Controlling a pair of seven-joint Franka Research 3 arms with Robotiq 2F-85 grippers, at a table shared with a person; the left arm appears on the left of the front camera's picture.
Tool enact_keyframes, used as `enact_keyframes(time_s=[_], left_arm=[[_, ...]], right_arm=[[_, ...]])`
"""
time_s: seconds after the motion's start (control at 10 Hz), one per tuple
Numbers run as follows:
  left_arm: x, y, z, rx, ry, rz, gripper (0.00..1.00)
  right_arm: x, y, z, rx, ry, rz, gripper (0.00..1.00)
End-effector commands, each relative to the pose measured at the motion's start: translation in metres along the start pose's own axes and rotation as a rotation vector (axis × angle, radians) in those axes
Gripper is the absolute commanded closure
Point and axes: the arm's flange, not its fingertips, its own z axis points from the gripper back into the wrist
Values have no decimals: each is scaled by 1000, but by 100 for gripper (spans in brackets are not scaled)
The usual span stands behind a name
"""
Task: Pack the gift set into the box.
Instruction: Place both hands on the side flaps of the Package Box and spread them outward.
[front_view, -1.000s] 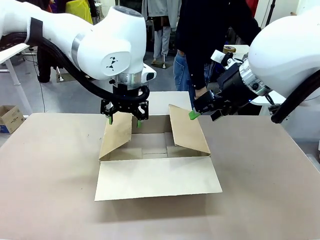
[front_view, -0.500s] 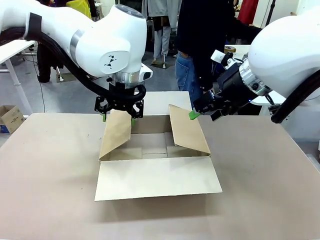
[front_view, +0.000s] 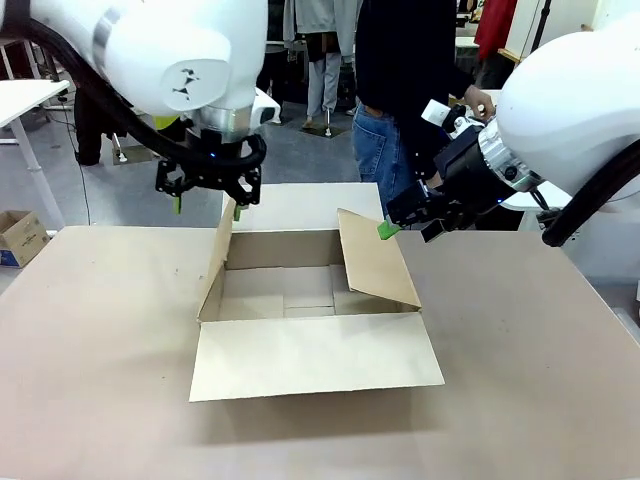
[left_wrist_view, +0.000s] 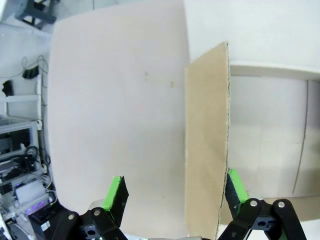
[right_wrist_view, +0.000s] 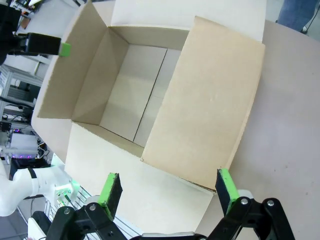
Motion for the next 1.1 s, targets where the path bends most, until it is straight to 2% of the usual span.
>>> enact_keyframes(time_s=[0.0,0.6,0.8,0.9,1.0], left_arm=[[-7,33,-14,-35,4,80,0],[-18,131,-72,-198,98,309,0],[-27,145,-105,-375,221,238,0],[-29,146,-123,-533,305,173,0],[-18,139,-93,-261,164,304,0]], right_arm=[[-2,-1,0,-10,-2,11,0],[-2,-1,0,-10,-2,11,0],[-2,-1,0,-10,-2,11,0],[-2,-1,0,-10,-2,11,0],[-2,-1,0,-10,-2,11,0]])
